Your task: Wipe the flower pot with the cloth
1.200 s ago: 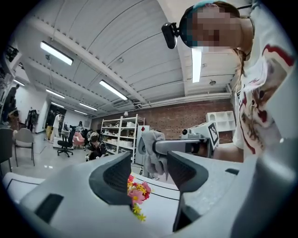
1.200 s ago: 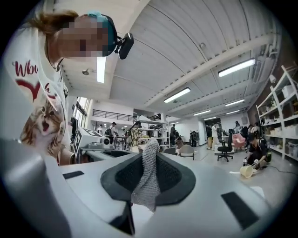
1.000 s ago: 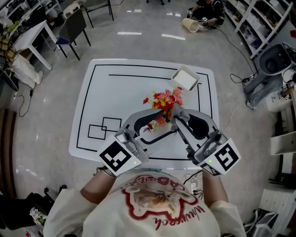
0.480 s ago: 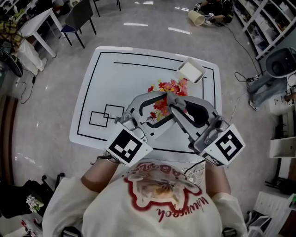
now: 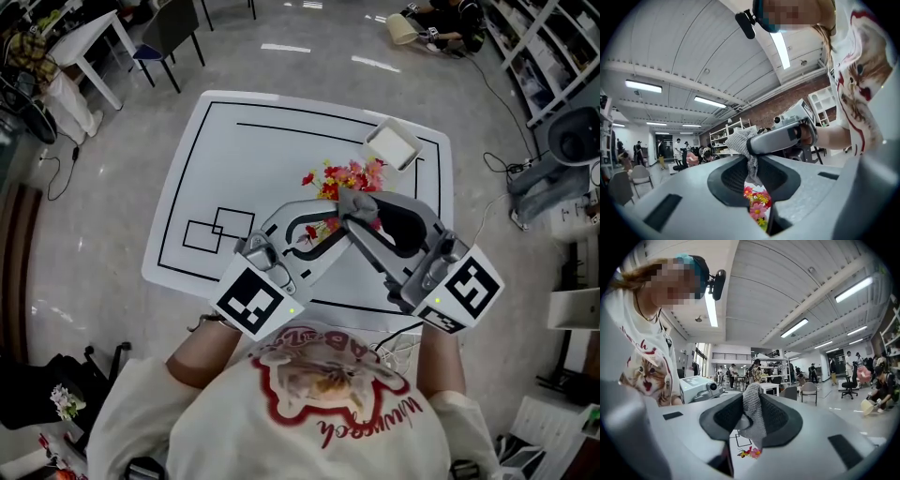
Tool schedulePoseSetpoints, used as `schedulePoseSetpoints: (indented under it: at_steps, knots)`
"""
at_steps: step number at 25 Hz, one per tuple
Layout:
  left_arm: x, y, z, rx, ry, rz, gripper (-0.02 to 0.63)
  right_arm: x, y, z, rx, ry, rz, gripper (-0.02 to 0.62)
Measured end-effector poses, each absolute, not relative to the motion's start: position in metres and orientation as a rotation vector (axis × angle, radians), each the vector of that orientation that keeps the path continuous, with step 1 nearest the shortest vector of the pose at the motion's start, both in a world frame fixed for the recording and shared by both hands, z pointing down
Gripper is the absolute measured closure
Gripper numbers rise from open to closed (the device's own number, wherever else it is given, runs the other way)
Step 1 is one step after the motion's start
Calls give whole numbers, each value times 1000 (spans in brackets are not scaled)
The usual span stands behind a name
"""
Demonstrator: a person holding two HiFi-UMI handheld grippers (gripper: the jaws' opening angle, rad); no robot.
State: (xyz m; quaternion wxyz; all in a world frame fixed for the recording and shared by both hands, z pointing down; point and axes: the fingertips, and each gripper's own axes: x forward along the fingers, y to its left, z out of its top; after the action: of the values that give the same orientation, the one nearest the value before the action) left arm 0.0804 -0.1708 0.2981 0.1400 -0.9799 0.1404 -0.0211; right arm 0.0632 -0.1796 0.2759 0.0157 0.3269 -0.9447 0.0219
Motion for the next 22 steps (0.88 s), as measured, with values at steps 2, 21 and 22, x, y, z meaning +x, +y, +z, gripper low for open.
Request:
schedulePoseSetpoints:
  at_steps: [2,21,22]
  knots:
    - [80,-169,294,-2884,387,8,555,66,-176,272,1000,-2983,76,473]
    - [31,-269,295,-2851,801,59,566,137,-170,295,1228,-2830,-134,597]
    - [30,-278,298,-2840,800,41,566,139,-172,298,1249,-2826,-111,597]
